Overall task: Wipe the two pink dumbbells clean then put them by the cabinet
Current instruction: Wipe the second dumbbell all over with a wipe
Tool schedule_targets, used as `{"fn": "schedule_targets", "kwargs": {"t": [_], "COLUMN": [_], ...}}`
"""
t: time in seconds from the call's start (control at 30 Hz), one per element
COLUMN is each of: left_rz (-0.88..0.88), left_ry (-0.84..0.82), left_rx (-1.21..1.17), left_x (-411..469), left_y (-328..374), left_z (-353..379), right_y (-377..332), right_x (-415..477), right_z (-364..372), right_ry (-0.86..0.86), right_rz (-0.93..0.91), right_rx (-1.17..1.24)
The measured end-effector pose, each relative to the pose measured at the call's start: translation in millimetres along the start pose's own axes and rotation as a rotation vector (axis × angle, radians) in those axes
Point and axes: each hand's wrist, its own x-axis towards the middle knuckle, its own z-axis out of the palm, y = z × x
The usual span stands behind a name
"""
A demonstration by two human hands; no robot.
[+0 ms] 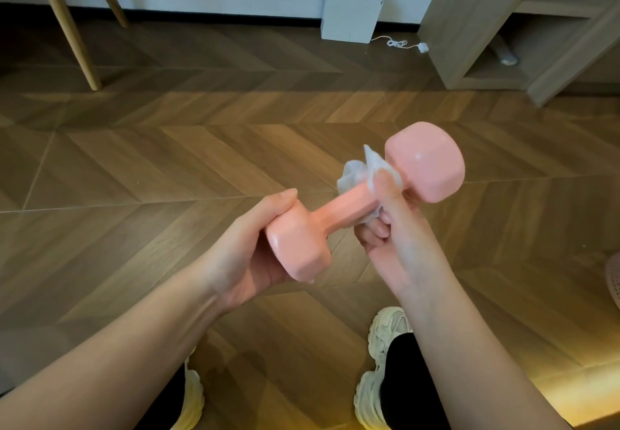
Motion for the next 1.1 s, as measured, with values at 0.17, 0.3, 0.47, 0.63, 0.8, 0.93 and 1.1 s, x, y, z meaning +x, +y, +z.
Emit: {"fn": "schedule_targets", "kwargs": {"t": [0.17,0.3,0.47,0.63,0.8,0.93,1.1], "left_rz": [0.030,0.052,0.051,0.078,0.088,0.071,0.091], "left_ry": [0.041,0.032,0.071,0.080,0.108,0.102,0.083], "left_rx": [0.019,0.075,0.038,0.029,0.014,0.074,0.108], "left_x": [4,6,4,2,1,0,2], "left_y": [-7,-9,-6,0,2,-2,-8], "left_z": [6,4,1,-2,-1,0,4], "right_y": [5,14,3,1,4,5,16], "right_x": [-4,-12,-8,-5,-2,-1,-9], "right_z": [1,3,-1,0,1,3,4], "right_ry": [0.030,-0.052,-0.070,-0.143,-0.113,0.012,-0.070], "right_rz": [0.128,0.293,0.223,0.229,0.182,0.095,0.245], "right_rx": [0.102,0.018,0.177,0.258,0.222,0.195,0.011]}}
